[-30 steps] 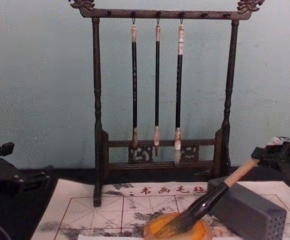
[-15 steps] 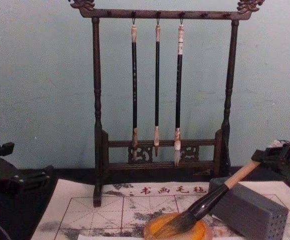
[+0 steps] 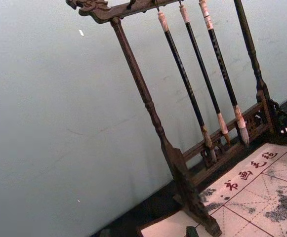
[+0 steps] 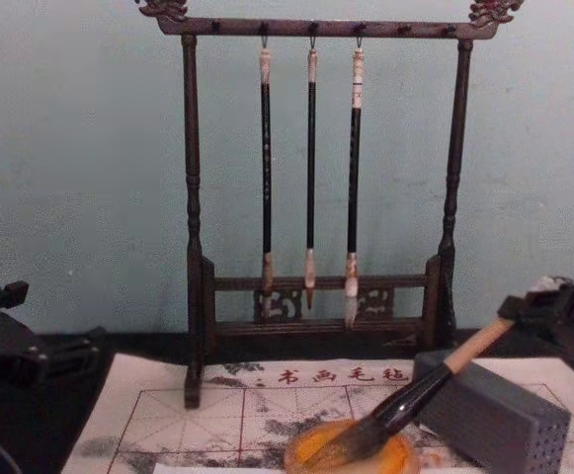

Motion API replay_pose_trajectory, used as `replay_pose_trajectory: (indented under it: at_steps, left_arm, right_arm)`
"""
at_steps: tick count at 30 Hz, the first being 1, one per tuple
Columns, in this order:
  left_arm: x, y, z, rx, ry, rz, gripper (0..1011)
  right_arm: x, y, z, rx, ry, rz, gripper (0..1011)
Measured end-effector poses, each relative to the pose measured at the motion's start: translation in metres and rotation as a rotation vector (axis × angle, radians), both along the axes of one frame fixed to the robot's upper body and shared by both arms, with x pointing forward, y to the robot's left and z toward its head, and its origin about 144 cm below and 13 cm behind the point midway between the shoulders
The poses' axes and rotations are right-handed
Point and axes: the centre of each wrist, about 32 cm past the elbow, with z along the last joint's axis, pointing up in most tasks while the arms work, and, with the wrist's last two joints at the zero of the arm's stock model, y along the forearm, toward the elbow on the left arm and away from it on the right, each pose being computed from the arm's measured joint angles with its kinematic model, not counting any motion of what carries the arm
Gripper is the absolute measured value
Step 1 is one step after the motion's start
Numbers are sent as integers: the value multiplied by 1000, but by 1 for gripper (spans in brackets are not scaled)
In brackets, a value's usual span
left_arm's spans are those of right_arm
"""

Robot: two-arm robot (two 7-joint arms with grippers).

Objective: Pick up the brush from the inkstone, write on the paper, then place the brush back to its original position.

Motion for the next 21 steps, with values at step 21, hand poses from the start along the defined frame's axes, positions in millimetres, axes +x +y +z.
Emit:
replay_pose_trajectory:
  at_steps: [21]
  left_arm:
    - [0, 0, 0, 0, 0, 0, 1001]
  right_arm:
    - [0, 0, 0, 0, -1, 1, 195]
